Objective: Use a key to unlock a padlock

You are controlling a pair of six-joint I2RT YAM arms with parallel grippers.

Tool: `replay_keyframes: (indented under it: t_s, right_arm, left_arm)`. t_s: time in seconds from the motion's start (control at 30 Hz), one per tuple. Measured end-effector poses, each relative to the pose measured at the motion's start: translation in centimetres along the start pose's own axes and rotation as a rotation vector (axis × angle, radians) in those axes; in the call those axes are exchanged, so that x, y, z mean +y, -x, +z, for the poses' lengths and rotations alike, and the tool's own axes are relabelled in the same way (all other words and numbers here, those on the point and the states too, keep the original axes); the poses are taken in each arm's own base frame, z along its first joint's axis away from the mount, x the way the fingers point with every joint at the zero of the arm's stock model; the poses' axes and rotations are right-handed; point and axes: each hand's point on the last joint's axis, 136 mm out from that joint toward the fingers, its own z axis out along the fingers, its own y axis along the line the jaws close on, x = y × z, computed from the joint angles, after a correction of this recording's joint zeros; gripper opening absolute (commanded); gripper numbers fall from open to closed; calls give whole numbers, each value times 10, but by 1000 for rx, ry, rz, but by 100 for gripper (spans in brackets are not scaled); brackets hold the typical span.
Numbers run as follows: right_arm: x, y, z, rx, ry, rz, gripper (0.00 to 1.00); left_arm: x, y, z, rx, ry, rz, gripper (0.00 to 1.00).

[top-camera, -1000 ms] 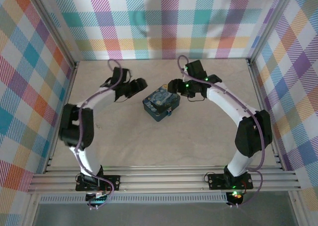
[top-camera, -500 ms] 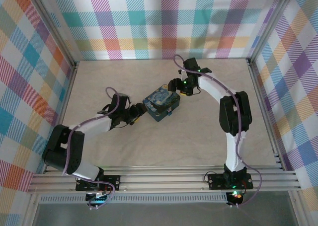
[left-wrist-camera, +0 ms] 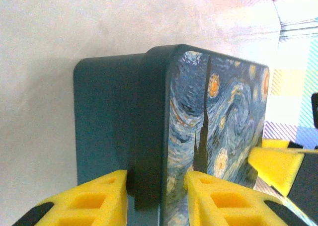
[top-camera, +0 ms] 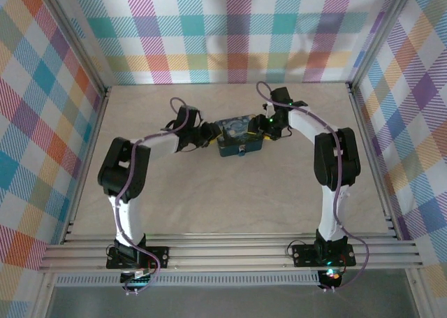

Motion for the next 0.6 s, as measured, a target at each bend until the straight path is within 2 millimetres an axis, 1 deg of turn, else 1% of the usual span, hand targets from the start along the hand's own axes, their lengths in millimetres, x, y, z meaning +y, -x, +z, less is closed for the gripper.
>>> replay_keyframes:
  t_s: [0.1,0.23,0.37,0.47,0.6]
  right_arm:
    - [-6,5,-3,-14,-3,25,60]
    - [-8,13,-3,-16,-7,43,59]
    - [-11,30,-1,-27,-7,53,59]
    - [-15,44,0,-36,1,66,59]
    - [-21,61,0,-48,8,79,60]
  left_arm:
    - [-11,20,18,-5,3,33,33]
    - [-20,43,37,-21,1,57,33]
    - [-27,62,49,-47,1,71,33]
    - [-30,70,57,-61,0,76,33]
    - [-33,75,63,-73,6,81,35]
